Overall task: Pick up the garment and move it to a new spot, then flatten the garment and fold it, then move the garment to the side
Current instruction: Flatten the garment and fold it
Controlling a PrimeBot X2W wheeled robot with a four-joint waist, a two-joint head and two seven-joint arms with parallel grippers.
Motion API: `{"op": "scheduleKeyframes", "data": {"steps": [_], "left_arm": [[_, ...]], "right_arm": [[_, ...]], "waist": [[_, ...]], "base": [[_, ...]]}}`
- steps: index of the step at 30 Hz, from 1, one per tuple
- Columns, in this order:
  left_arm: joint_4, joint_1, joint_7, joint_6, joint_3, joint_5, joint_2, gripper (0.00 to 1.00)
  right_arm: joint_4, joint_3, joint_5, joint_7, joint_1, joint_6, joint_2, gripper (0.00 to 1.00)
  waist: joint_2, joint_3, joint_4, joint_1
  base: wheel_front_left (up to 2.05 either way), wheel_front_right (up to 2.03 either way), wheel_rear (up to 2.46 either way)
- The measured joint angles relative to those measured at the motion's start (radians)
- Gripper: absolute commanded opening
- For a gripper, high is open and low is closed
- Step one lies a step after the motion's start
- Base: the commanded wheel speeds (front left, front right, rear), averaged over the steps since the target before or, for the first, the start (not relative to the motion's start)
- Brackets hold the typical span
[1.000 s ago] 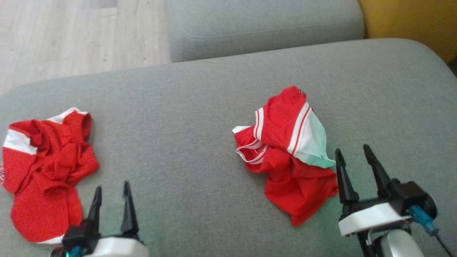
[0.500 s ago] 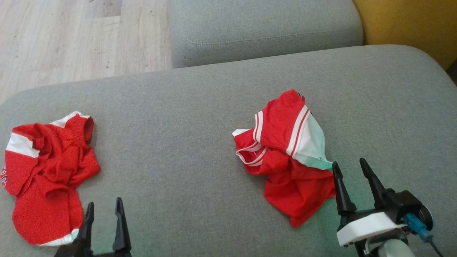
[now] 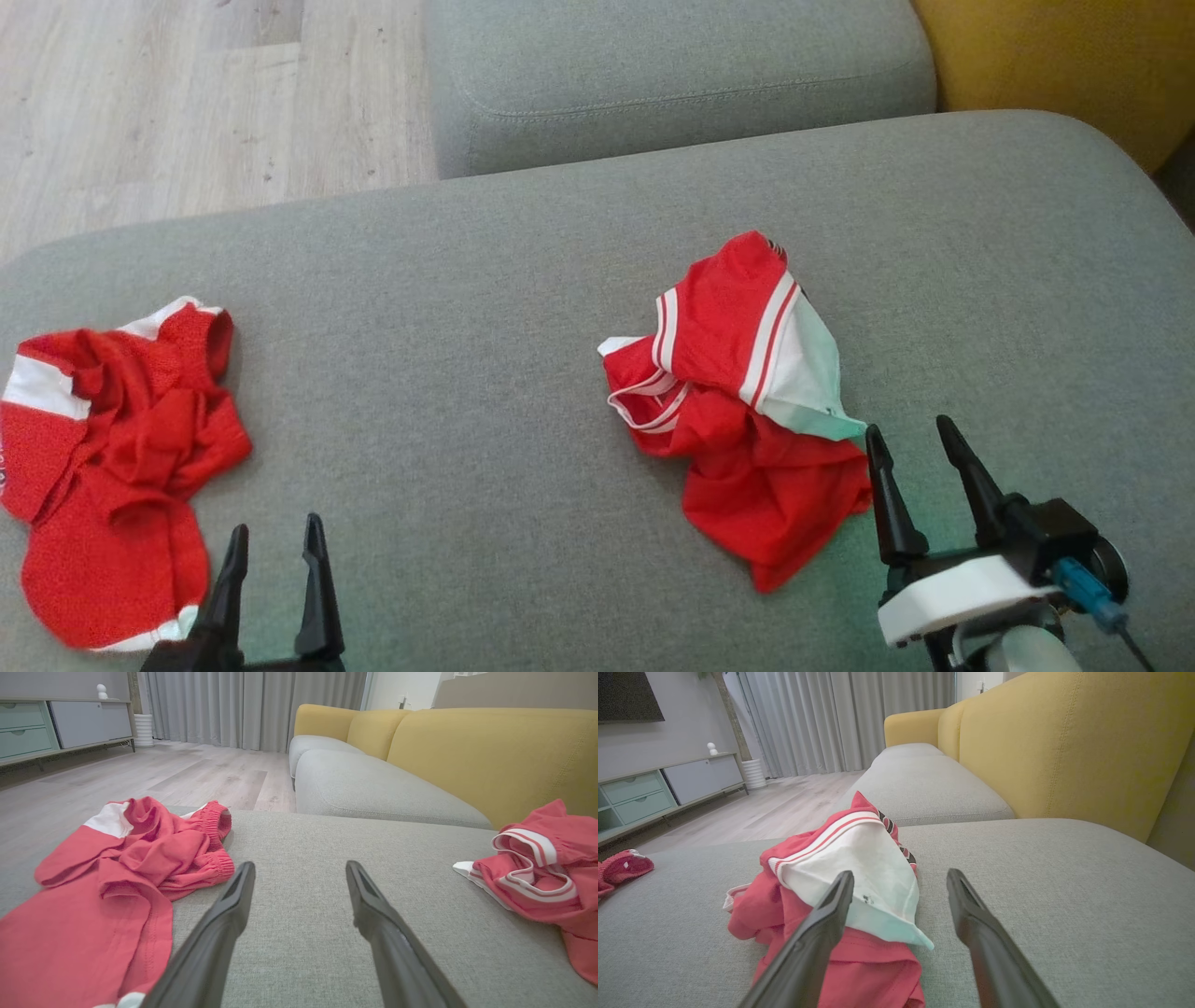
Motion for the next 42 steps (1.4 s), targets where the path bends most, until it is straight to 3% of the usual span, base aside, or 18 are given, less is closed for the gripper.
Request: {"op": "scheduleKeyframes", "data": {"steps": [42], "left_arm": [[-0.002,-0.019,0.000,-0.004,-0.010,0.008,-0.003,1.00]], "right_arm": [[-0.002,0.020,0.000,0.000,-0.003,0.000,0.001,1.00]], "waist": [[0.0000,0.014,-0.036,0.0000]], "base": [[0.00,0.00,0.00]]}}
